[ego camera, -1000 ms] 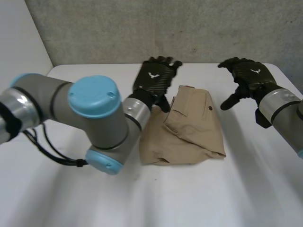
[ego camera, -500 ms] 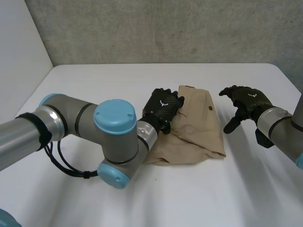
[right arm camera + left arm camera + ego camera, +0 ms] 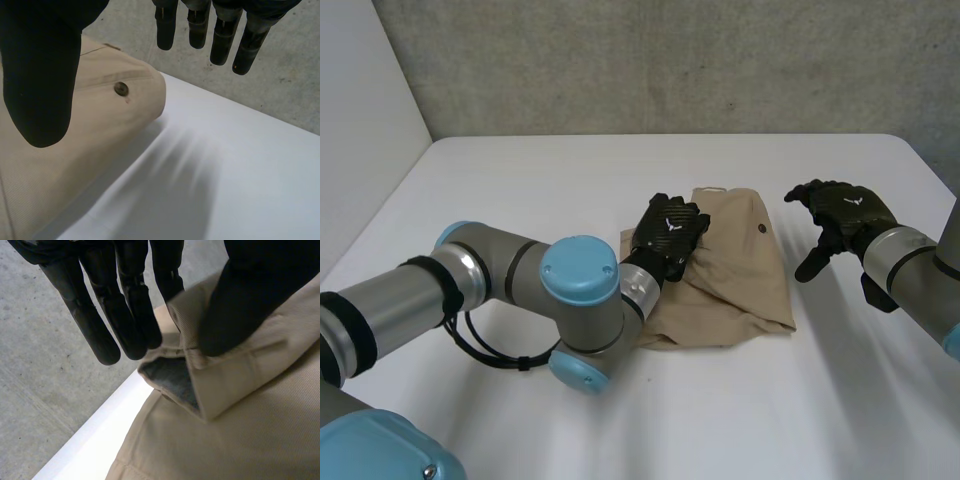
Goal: Fold the shorts.
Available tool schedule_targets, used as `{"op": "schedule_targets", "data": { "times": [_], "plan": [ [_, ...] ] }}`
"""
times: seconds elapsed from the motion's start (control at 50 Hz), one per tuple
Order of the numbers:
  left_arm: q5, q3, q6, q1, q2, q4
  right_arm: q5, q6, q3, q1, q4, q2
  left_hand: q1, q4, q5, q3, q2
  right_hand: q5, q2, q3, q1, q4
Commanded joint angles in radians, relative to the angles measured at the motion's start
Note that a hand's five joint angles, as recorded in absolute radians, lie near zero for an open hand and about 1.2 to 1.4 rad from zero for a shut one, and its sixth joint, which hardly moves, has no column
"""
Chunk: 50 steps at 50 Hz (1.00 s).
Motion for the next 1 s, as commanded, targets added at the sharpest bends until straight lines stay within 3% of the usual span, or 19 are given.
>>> {"op": "schedule_targets", "data": {
  "times": [0.02, 0.28, 0.44, 0.6, 0.78, 0.8, 0.86, 1.0],
  "plan": [
    [-0.013, -0.051, 0.012, 0.002, 0.043, 0.014, 0.0, -0.006, -0.013, 0.004, 0.006, -0.007, 0.326, 0.278, 0.307, 0.283, 0.28, -0.064, -0.038, -0.036, -0.026, -0.056],
    [-0.022, -0.379, 0.195, 0.02, 0.346, 0.011, -0.009, 0.011, -0.183, 0.105, 0.165, 0.059, 0.326, 0.278, 0.307, 0.283, 0.28, -0.064, -0.038, -0.036, -0.026, -0.056],
    [-0.136, -0.495, 0.299, 0.022, 0.366, 0.016, -0.056, 0.012, -0.278, 0.159, 0.256, 0.134, 0.326, 0.278, 0.307, 0.283, 0.28, -0.064, -0.038, -0.036, -0.026, -0.056],
    [-0.209, -0.555, 0.308, 0.019, 0.364, 0.014, -0.058, 0.009, -0.35, 0.205, 0.271, 0.233, 0.326, 0.278, 0.307, 0.283, 0.28, -0.064, -0.038, -0.036, -0.026, -0.056],
    [-0.209, -0.582, 0.298, 0.014, 0.392, 0.0, -0.055, -0.001, -0.442, 0.219, 0.287, 0.337, -0.21, -0.258, -0.229, -0.253, -0.257, -0.064, -0.038, -0.036, -0.026, -0.056],
    [-0.204, -0.594, 0.298, 0.008, 0.41, -0.01, -0.055, -0.006, -0.459, 0.219, 0.293, 0.36, -0.411, -0.459, -0.43, -0.454, -0.458, -0.064, -0.038, -0.036, -0.026, -0.056],
    [-0.198, -0.601, 0.299, 0.005, 0.442, -0.023, -0.055, -0.026, -0.495, 0.219, 0.325, 0.406, -0.727, -0.774, -0.745, -0.77, -0.773, -0.064, -0.038, -0.036, -0.026, -0.056],
    [-0.192, -0.516, 0.25, 0.017, 0.522, -0.023, -0.053, -0.084, -0.505, 0.222, 0.402, 0.435, -0.86, -0.907, -0.878, -0.903, -0.906, -0.064, -0.038, -0.036, -0.026, -0.056]
  ]
}}
